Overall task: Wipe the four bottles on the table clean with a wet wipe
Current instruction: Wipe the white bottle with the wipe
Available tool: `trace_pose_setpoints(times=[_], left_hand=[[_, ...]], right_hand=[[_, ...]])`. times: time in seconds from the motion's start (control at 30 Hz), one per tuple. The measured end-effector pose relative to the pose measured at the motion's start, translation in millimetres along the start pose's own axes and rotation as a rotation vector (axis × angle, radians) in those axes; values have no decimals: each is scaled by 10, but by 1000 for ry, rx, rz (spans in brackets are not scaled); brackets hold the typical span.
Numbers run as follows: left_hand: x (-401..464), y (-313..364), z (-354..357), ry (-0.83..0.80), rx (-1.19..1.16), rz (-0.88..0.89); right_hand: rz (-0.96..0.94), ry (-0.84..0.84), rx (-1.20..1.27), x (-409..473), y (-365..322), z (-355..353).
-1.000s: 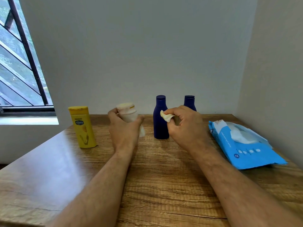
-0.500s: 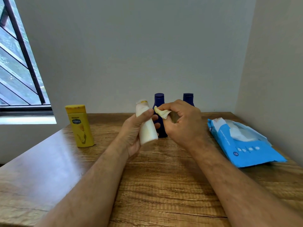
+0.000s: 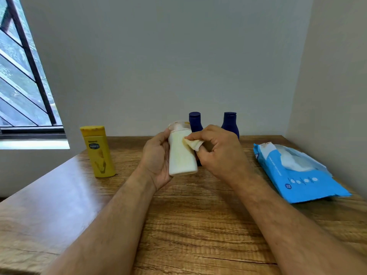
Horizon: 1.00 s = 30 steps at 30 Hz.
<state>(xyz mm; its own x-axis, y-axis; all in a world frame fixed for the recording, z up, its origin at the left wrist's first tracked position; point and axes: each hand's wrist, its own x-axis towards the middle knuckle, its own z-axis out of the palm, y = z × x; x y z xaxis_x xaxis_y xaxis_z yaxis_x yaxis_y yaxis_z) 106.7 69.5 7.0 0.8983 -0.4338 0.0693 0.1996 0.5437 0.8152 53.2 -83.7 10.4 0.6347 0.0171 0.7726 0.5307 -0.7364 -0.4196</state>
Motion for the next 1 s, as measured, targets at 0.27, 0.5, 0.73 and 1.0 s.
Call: trace_pose_setpoints(times=[0.27, 0.5, 0.73, 1.0], left_hand=[[-5, 52, -30, -166, -91, 196], [-13, 51, -141, -97, -125, 173], [-90, 41, -208, -24, -110, 176], [-101, -10, -374, 80, -132, 131]], right_hand=[[-129, 15, -31, -26, -36, 9], [-157, -87, -108, -57, -75, 103], [-48, -43, -90, 43, -256, 256], [-125, -296, -232, 97, -451, 328]])
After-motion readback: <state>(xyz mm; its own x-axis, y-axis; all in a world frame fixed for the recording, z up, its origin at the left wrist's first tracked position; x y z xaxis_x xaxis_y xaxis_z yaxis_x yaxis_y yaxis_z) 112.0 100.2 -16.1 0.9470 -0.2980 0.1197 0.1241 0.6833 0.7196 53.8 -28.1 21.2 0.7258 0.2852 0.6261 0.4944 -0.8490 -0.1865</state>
